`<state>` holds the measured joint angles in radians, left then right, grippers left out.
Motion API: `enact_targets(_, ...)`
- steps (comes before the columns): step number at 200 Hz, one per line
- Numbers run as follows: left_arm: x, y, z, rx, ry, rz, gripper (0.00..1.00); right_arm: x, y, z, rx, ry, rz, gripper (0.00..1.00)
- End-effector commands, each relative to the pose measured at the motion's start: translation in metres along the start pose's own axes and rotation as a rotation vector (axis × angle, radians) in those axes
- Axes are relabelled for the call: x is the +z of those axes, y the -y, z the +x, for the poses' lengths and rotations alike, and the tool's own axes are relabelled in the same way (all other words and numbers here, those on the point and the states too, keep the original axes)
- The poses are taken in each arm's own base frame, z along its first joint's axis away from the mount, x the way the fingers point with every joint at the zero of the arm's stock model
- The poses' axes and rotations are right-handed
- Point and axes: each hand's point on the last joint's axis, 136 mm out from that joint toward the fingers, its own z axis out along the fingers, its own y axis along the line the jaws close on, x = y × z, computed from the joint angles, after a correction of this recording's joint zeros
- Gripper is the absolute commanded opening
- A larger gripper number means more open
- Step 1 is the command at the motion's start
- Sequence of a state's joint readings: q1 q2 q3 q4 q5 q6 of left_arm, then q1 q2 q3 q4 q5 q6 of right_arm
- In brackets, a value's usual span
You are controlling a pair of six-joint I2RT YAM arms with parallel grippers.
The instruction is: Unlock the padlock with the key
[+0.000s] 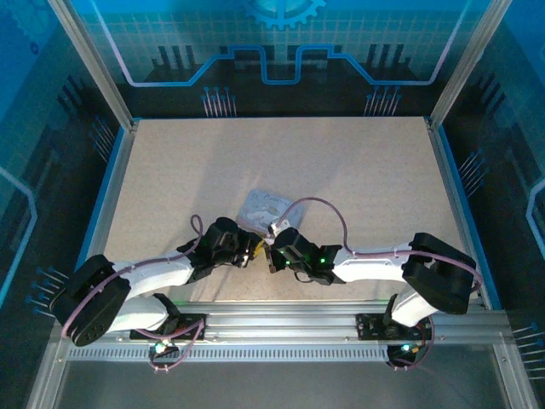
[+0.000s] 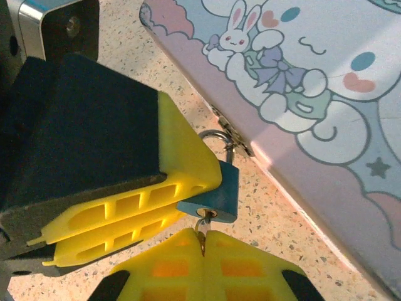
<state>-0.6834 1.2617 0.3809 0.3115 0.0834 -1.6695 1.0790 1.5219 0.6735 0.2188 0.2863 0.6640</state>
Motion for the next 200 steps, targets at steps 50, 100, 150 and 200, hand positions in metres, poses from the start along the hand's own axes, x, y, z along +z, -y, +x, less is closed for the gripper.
enact_targets(50, 0.003, 0.001, 0.013, 0.009, -0.067, -0.008, 0.27, 0.005, 0.008, -0.003, 0.096, 0.019, 0.021, 0.0)
enact_targets(100, -0.003, 0.003, 0.009, 0.024, -0.045, 0.005, 0.39, 0.003, 0.012, 0.002, 0.157, 0.013, 0.014, 0.0)
enact_targets(150, -0.013, 0.004, 0.002, 0.046, -0.019, -0.003, 0.51, 0.002, 0.015, 0.007, 0.247, 0.014, -0.009, 0.0)
enact_targets(200, -0.025, 0.012, -0.004, 0.104, 0.0, -0.026, 0.6, 0.004, 0.024, 0.012, 0.372, 0.049, -0.047, 0.0)
